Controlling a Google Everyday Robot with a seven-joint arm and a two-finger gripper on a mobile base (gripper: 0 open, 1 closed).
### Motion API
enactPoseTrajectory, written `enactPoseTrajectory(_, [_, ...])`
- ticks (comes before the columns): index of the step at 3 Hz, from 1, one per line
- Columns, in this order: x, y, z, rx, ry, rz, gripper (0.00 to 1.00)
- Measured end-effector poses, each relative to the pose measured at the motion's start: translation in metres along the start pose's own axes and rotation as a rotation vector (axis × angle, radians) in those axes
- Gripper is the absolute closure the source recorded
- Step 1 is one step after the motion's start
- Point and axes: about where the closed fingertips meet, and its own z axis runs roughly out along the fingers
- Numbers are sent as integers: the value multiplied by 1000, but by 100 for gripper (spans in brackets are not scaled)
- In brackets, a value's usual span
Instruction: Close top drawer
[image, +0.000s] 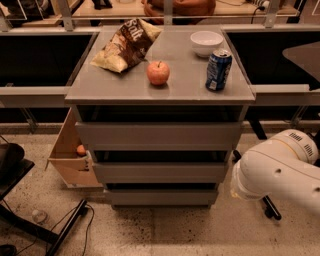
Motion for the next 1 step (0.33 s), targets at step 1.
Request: enactPoseTrajectory(1, [8,26,-64,64,110,65,100])
